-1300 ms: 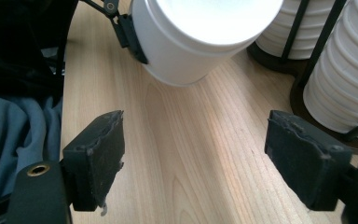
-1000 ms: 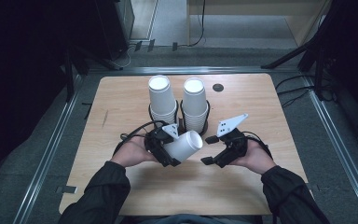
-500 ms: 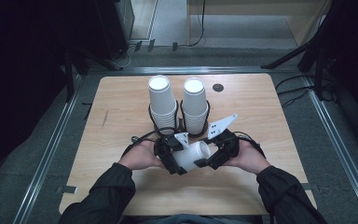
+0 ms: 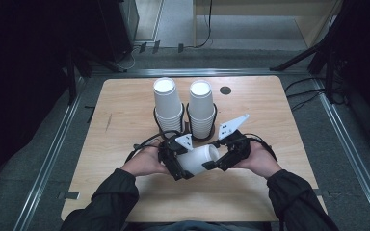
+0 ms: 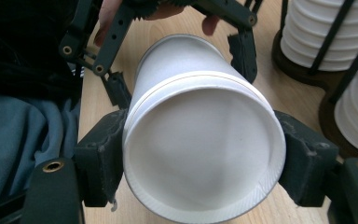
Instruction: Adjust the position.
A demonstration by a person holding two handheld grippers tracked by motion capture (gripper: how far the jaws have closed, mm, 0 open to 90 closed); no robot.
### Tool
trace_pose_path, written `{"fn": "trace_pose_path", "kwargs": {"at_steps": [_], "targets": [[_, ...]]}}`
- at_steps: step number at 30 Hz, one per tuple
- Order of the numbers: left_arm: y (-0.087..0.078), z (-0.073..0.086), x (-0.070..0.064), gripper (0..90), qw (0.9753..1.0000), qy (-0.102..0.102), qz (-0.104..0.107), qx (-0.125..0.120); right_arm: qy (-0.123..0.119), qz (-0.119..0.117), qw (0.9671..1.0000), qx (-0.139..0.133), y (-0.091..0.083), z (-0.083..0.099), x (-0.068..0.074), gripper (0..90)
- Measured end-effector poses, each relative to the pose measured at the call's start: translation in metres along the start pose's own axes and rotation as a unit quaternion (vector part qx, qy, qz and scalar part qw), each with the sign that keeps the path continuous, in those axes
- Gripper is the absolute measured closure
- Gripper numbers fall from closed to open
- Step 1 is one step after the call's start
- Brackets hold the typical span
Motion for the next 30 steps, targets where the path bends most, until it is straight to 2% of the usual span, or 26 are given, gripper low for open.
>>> {"fn": "trace_pose_path", "kwargs": {"at_steps": [1, 3, 10, 11, 12, 13, 18, 19, 20, 23, 24, 25, 26, 27, 28, 29, 30], "targets": [[-0.002, 0.001, 0.001, 0.0, 1.0, 0.0, -0.006, -0.004, 0.003, 0.004, 1.0, -0.004, -0.003, 0.001, -0.001, 25.8], [-0.003, 0.001, 0.001, 0.0, 0.9999, -0.003, -0.002, -0.009, 0.006, 0.007, 0.9999, -0.008, -0.007, 0.002, -0.002, 25.8], [-0.009, 0.003, 0.004, 0.0, 0.9994, -0.015, -0.013, -0.027, 0.008, 0.018, 0.9995, -0.023, -0.016, 0.003, -0.004, 25.8], [-0.011, 0.004, 0.005, 0.0, 0.9991, -0.014, -0.026, -0.031, 0.007, 0.02, 0.9994, -0.027, -0.018, 0.004, -0.005, 25.7], [-0.013, 0.004, 0.005, 0.0, 0.9988, -0.015, -0.029, -0.036, 0.01, 0.022, 0.9993, -0.029, -0.02, 0.004, -0.005, 25.7], [-0.018, 0.005, 0.006, 0.0, 0.998, -0.018, -0.031, -0.051, 0.011, 0.028, 0.999, -0.033, -0.023, 0.005, -0.006, 25.7], [-0.025, 0.007, 0.01, 0.0, 0.9966, -0.032, -0.029, -0.071, 0.011, 0.036, 0.9984, -0.043, -0.028, 0.006, -0.007, 25.7], [-0.027, 0.008, 0.01, 0.0, 0.9958, -0.037, -0.03, -0.079, 0.013, 0.035, 0.9983, -0.045, -0.03, 0.006, -0.007, 25.7], [-0.029, 0.009, 0.011, 0.0, 0.9944, -0.048, -0.023, -0.092, 0.012, 0.039, 0.9979, -0.051, -0.033, 0.006, -0.007, 25.7], [-0.034, 0.009, 0.012, 0.0, 0.9918, -0.054, -0.042, -0.108, 0.012, 0.043, 0.9969, -0.065, -0.037, 0.005, -0.007, 25.7], [-0.035, 0.01, 0.011, 0.0, 0.9903, -0.06, -0.037, -0.12, 0.013, 0.042, 0.9965, -0.071, -0.039, 0.005, -0.006, 25.8], [-0.035, 0.01, 0.011, 0.0, 0.9903, -0.06, -0.037, -0.12, 0.012, 0.044, 0.9958, -0.08, -0.041, 0.004, -0.005, 25.7], [-0.036, 0.009, 0.01, 0.0, 0.988, -0.064, -0.027, -0.138, 0.01, 0.044, 0.9951, -0.088, -0.043, 0.003, -0.004, 25.7], [-0.036, 0.009, 0.01, 0.0, 0.988, -0.064, -0.027, -0.138, 0.01, 0.044, 0.9951, -0.088, -0.043, 0.003, -0.004, 25.7], [-0.036, 0.008, 0.008, 0.0, 0.9865, -0.063, -0.018, -0.15, 0.006, 0.041, 0.9937, -0.104, -0.046, 0.0, -0.002, 25.7], [-0.036, 0.008, 0.007, 0.0, 0.9857, -0.061, -0.016, -0.156, 0.004, 0.038, 0.9933, -0.109, -0.047, -0.001, -0.001, 25.7], [-0.035, 0.006, 0.005, 0.0, 0.9837, -0.065, -0.008, -0.168, 0.003, 0.035, 0.9925, -0.117, -0.048, -0.002, 0.0, 25.7]]}}
Point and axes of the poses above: each handheld gripper's, and its own axes: y roughly forward along the jaws, z roughly out of its underside, x roughly to its left, the point moved 2 cm from there along y, roughly forward along the jaws, and after that the axes turned 2 degrees about -z, right-handed, at the moved point
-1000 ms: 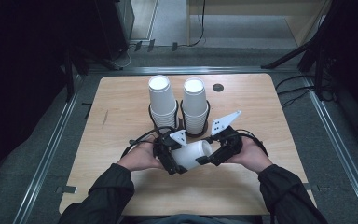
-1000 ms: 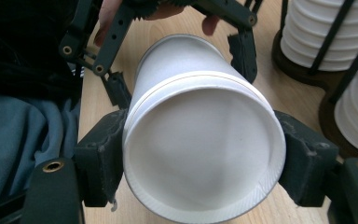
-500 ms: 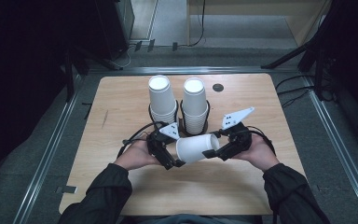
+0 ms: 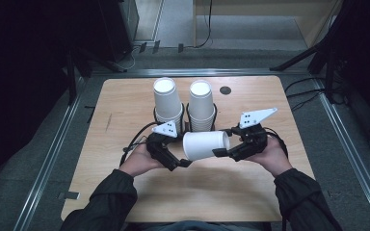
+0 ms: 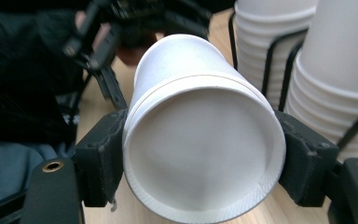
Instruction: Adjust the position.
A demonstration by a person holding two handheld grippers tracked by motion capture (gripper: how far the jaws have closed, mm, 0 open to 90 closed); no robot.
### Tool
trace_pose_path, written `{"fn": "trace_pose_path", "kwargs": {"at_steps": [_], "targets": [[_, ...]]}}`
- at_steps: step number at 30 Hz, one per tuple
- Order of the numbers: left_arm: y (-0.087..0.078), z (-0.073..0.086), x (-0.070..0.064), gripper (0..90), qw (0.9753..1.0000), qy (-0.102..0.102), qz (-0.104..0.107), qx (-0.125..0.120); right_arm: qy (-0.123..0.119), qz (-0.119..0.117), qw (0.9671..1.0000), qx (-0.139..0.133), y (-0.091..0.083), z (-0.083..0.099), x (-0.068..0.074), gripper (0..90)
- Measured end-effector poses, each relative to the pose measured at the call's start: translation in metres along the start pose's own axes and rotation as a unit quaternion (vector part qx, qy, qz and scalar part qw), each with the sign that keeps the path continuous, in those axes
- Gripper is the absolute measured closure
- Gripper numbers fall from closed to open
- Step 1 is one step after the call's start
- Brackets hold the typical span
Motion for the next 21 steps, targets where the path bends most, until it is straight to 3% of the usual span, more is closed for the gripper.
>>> {"fn": "trace_pose_path", "kwargs": {"at_steps": [5, 7, 12, 16, 19, 21], "targets": [[0.003, -0.003, -0.004, 0.0, 0.9992, -0.006, 0.016, -0.036, -0.002, -0.011, 0.9998, -0.017, 0.0, -0.004, 0.004, 25.7], [0.004, -0.006, -0.008, 0.0, 0.9982, -0.003, 0.024, -0.055, -0.004, -0.031, 0.9992, -0.026, 0.002, -0.007, 0.008, 25.7], [0.008, -0.008, -0.01, 0.0, 0.9961, -0.018, 0.054, -0.067, -0.005, -0.044, 0.9985, -0.032, 0.006, -0.009, 0.011, 25.7], [0.005, -0.008, -0.008, 5.6, 0.9946, -0.029, 0.06, -0.08, -0.006, -0.045, 0.9985, -0.031, 0.007, -0.008, 0.011, 25.9], [0.003, -0.009, -0.009, 8.9, 0.9954, -0.019, 0.057, -0.074, -0.003, -0.047, 0.9983, -0.035, 0.006, -0.008, 0.011, 26.0], [0.006, -0.011, -0.006, 9.3, 0.9959, -0.034, 0.076, -0.036, -0.008, -0.044, 0.9985, -0.031, 0.006, -0.008, 0.013, 25.9]]}}
Point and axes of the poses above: each handheld gripper's, and its own axes: y roughly forward along the jaws, z roughly out of its underside, x roughly to its left, the point moved 2 cm from there along y, roughly forward along the jaws, and after that the axes turned 2 degrees about -z, right-handed, at the moved point
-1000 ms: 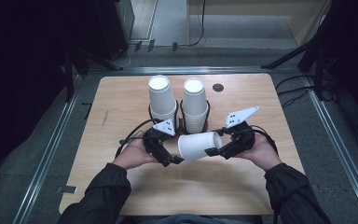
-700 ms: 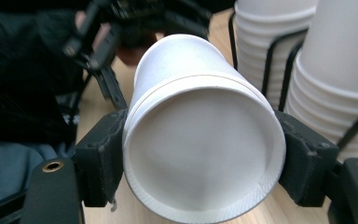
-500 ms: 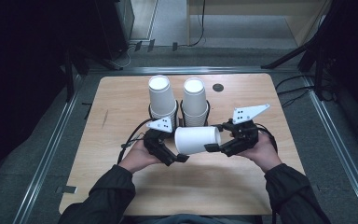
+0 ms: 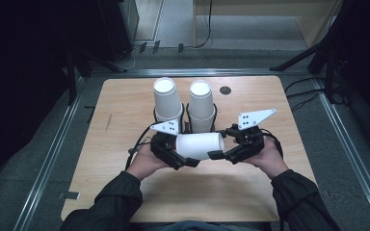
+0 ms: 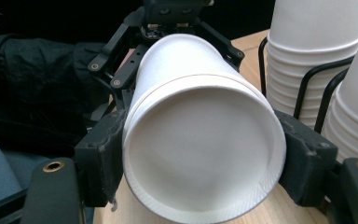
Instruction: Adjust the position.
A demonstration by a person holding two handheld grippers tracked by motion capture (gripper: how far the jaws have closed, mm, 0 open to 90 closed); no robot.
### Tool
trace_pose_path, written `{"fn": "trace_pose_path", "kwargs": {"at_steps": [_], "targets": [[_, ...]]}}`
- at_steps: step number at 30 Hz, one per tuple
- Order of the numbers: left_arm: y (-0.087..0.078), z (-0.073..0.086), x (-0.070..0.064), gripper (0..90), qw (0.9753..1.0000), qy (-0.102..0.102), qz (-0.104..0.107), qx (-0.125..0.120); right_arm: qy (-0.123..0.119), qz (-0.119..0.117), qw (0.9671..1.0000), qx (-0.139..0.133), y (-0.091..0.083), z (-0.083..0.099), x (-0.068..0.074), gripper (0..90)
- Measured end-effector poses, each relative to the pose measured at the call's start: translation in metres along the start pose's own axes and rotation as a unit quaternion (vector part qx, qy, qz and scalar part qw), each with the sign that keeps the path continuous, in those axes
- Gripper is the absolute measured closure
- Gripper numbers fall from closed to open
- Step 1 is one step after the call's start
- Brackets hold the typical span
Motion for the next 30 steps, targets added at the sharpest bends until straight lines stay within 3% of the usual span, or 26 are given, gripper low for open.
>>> {"fn": "trace_pose_path", "kwargs": {"at_steps": [4, 10, 14, 20, 23, 26, 30], "targets": [[0.0, 0.002, 0.0, 11.1, 0.9999, 0.003, -0.005, 0.011, 0.002, 0.001, 0.9999, 0.015, 0.003, 0.003, -0.001, 25.9], [-0.004, -0.001, -0.002, 14.1, 0.9999, 0.003, -0.001, 0.012, 0.008, -0.007, 0.9999, 0.003, 0.0, 0.001, -0.002, 25.8], [-0.006, -0.002, -0.003, 14.2, 0.9996, 0.012, -0.012, 0.021, 0.02, -0.012, 0.9997, 0.006, 0.001, 0.0, -0.001, 20.6], [-0.016, -0.002, -0.001, 14.2, 0.9988, 0.013, -0.024, 0.041, 0.008, 0.002, 0.9994, 0.035, 0.001, 0.004, 0.001, 16.7], [-0.024, -0.002, 0.0, 14.2, 0.9975, 0.023, -0.047, 0.047, 0.001, 0.014, 0.9981, 0.061, 0.003, 0.009, 0.001, 16.8], [-0.027, -0.002, 0.002, 14.2, 0.9971, 0.024, -0.049, 0.054, 0.0, 0.022, 0.9974, 0.069, 0.004, 0.012, 0.0, 17.0], [-0.031, -0.001, 0.004, 14.2, 0.9946, 0.035, -0.061, 0.076, -0.006, 0.037, 0.9954, 0.088, 0.005, 0.017, -0.002, 18.8]]}}
Point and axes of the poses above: each handheld gripper's, and its own axes: y roughly forward along the jaws, z roughly out of its underside, x roughly to its left, the point moved 2 cm from there along y, roughly forward along the jaws, and after that the axes turned 2 degrees about -z, right-handed, at the moved point
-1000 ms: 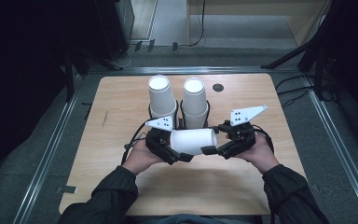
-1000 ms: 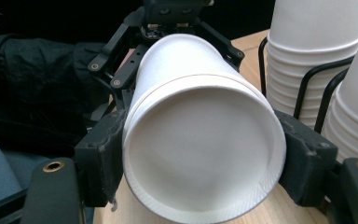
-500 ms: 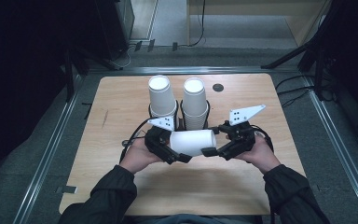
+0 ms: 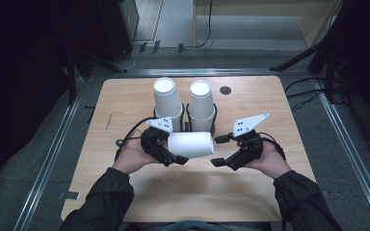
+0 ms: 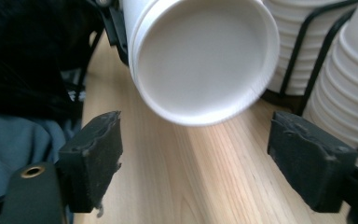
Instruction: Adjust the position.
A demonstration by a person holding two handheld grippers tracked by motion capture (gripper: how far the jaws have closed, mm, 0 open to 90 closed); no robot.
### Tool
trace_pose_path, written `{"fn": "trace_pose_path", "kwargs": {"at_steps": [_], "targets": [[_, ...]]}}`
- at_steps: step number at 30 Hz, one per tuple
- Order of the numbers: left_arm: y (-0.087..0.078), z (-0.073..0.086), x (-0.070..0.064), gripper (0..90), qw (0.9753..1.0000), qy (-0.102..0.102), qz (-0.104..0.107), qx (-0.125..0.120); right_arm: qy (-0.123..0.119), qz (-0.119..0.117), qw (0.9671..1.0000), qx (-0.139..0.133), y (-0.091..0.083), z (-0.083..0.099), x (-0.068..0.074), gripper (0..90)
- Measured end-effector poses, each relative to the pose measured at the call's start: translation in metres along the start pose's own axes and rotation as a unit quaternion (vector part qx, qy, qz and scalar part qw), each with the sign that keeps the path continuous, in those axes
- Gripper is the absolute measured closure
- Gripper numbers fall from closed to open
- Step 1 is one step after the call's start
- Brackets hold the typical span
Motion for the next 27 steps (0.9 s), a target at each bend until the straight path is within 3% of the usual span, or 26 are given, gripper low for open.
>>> {"fn": "trace_pose_path", "kwargs": {"at_steps": [4, 9, 11, 17, 21, 24, 27], "targets": [[0.0, 0.001, 0.004, 14.1, 0.9999, 0.004, -0.005, 0.01, -0.001, 0.008, 0.9999, 0.008, 0.002, 0.004, -0.001, 19.3], [0.004, 0.0, 0.006, 14.2, 0.9988, 0.017, -0.019, 0.042, -0.002, 0.025, 0.9995, 0.018, 0.002, 0.007, -0.001, 19.5], [0.01, 0.0, 0.006, 14.1, 0.9975, 0.024, -0.024, 0.061, -0.009, 0.039, 0.9989, 0.025, 0.002, 0.009, 0.0, 19.6], [0.023, -0.001, 0.008, 14.2, 0.9945, 0.028, -0.028, 0.097, -0.012, 0.049, 0.9981, 0.036, 0.004, 0.012, 0.001, 19.6], [0.036, -0.001, 0.007, 14.1, 0.9922, 0.024, -0.01, 0.122, -0.014, 0.054, 0.9971, 0.051, 0.009, 0.015, 0.001, 19.4], [0.042, 0.0, 0.005, 14.1, 0.992, 0.02, -0.002, 0.125, -0.014, 0.053, 0.997, 0.054, 0.011, 0.016, 0.001, 19.4], [0.053, 0.0, -0.001, 14.1, 0.9894, 0.028, 0.002, 0.142, -0.019, 0.052, 0.9963, 0.066, 0.017, 0.015, 0.002, 18.7]]}}
Point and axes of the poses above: each handheld gripper's, and its own axes: y roughly forward along the jaws, z roughly out of its underside, x roughly to its left, the point moved 2 cm from there along y, roughly forward along the jaws, and after that the axes turned 2 degrees about -z, right-handed, at the moved point
